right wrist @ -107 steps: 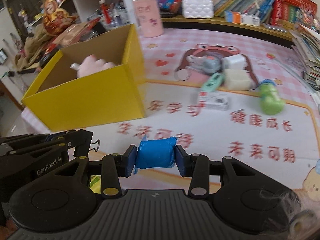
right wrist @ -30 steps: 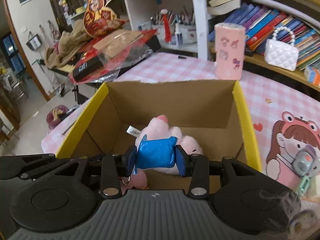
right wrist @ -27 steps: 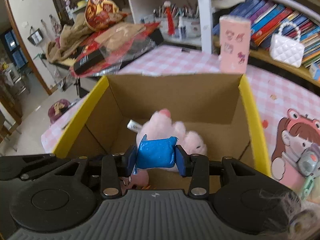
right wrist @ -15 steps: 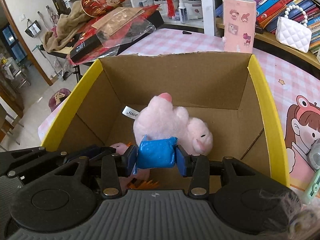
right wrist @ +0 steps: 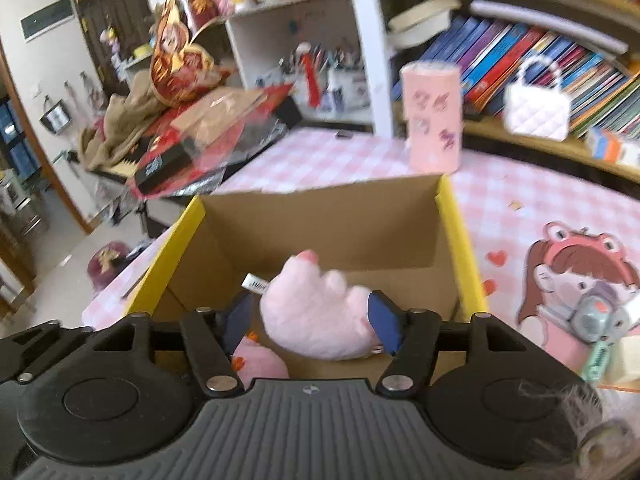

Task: Organize objects
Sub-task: 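Open both tools to drop the blue cap and binder clip into the box, then withdraw both tools from the box toward the small toys on the table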

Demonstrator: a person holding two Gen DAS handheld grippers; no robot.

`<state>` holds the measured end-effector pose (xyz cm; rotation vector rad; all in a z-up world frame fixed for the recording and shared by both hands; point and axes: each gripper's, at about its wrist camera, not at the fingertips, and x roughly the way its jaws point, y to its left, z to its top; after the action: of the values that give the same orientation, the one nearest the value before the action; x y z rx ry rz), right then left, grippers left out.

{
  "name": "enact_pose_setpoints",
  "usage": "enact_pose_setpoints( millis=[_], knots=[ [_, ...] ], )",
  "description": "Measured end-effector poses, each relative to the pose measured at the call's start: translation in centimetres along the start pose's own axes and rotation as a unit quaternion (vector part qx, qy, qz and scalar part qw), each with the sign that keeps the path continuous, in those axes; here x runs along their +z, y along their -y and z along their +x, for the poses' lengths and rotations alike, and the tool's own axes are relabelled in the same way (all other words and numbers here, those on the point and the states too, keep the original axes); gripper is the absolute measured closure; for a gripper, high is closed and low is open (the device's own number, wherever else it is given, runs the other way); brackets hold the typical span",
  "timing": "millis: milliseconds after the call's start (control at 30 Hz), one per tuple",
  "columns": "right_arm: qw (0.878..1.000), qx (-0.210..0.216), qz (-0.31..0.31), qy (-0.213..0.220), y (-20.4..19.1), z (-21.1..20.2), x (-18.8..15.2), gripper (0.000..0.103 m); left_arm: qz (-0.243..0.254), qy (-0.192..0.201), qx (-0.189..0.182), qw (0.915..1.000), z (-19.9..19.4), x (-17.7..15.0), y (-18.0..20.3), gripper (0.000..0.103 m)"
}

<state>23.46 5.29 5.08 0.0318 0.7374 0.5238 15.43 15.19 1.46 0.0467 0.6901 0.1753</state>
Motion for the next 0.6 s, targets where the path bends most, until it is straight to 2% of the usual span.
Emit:
enact_pose_setpoints(
  millis=[333,600],
  knots=[
    [0.998,-0.045,-0.006,0.045,-0.6,-4.6,-2.4,0.040,-0.028,0.029,0.013,0.9991,-3.7,-1.6,-2.4,0.028],
    [0.996,-0.074,-0.020,0.046,-2.9,-7.0,-5.7,0.036,-0.044,0.015,0.025,0.9986,-5.9,-4.2,-4.2,0.024]
  ],
)
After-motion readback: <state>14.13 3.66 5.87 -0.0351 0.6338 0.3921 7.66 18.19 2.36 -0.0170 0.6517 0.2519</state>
